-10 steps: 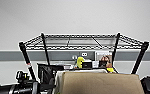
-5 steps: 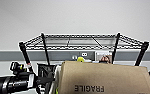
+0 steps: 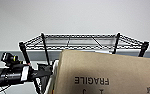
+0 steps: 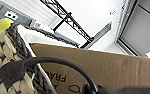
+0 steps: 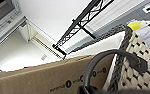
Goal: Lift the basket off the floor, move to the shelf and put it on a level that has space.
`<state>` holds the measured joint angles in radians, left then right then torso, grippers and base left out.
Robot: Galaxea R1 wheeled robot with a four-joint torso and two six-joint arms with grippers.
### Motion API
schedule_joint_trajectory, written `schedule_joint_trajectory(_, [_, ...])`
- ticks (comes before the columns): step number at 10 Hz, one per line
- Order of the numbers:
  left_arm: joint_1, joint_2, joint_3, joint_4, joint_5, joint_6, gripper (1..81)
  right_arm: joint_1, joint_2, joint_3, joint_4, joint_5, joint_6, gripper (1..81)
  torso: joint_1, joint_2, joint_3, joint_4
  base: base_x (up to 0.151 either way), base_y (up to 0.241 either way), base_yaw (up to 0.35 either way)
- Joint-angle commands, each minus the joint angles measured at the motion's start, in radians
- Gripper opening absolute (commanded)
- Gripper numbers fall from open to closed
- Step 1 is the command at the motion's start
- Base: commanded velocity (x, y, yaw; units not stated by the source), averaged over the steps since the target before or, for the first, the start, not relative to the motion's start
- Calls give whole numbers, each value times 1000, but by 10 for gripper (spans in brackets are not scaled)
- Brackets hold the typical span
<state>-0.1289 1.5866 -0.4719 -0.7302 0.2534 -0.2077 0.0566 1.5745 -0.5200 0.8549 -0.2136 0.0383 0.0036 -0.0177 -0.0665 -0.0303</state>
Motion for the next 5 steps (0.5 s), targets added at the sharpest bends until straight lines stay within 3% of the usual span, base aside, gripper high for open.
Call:
schedule_joint_trajectory(1, [-221, -3, -30, -55, 23, -62, 10, 211, -6, -26, 47, -44, 81, 10, 0, 0, 0, 0, 0, 0, 0])
schedule_joint_trajectory(5, [-398, 1, -82, -54, 110, -186, 10, 375, -3, -72, 46, -130, 189, 10, 0, 0, 0, 0, 0, 0, 0])
